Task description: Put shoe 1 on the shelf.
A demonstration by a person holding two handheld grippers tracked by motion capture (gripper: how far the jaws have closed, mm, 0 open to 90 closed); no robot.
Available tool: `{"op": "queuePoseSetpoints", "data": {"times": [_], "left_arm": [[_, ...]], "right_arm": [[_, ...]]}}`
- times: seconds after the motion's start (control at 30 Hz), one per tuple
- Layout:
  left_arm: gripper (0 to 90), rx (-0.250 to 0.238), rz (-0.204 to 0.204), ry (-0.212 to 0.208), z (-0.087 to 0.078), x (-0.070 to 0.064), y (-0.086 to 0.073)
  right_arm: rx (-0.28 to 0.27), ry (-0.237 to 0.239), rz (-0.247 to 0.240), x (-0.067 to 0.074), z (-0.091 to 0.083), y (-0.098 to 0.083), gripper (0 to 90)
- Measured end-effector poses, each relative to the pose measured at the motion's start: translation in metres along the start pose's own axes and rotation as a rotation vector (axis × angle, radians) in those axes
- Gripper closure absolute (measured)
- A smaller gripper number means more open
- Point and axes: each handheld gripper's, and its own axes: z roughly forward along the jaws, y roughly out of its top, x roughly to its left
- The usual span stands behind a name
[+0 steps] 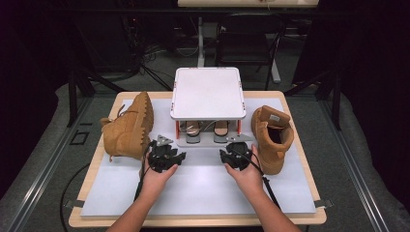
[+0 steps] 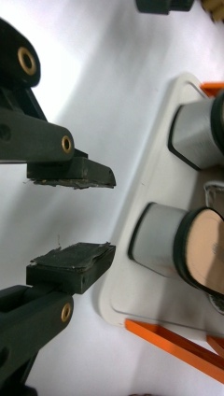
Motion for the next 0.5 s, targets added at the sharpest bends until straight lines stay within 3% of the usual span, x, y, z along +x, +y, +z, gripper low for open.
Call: {"op": "queuePoseSetpoints", "data": {"times": [0.23,0.33,0.5], "left_arm": [[57.0,-0.009,0.065,0.011,-0.02,0.003,-0.015],[57.1,0.002,0.071,0.006,-0.026,0.005,-0.02],[57.0,0.001,0.074,0.008,-0.035,0.008,-0.028]], "right_arm": [[-0.023,0.044,-0.029,0.002,-0.019,-0.017,57.9],[-0.005,0.037,-0.024,0.0,-0.027,-0.026,57.7],[-0.027,0.046,-0.011,-0.005,-0.041,-0.041,57.1]]}}
